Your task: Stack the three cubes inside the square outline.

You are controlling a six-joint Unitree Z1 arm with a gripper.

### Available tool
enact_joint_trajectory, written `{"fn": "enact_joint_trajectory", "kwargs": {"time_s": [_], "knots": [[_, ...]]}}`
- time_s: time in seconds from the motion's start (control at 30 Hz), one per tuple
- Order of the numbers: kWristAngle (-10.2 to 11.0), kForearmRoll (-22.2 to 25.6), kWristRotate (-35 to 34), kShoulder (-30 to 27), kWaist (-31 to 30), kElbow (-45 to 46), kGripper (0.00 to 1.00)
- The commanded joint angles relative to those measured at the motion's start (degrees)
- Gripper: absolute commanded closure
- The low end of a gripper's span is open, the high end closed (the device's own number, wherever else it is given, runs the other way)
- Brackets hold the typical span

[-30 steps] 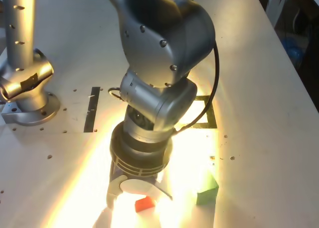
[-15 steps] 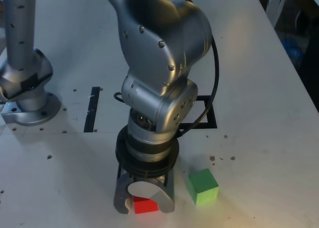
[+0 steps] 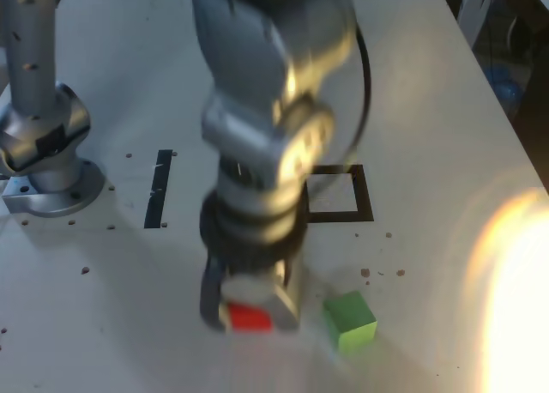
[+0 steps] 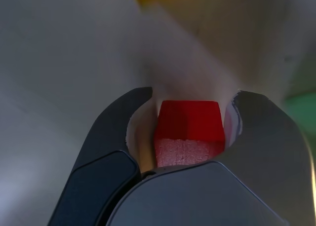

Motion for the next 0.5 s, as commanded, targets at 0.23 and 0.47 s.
{"fn": "enact_joint_trajectory", "kwargs": {"time_s": [0.23,0.47], "knots": [[6.15,8.22,13.89,-8.24,12.32,-1.60,0.81],[9.38,6.52,23.91,-5.39,20.98,-5.24,0.81]]}}
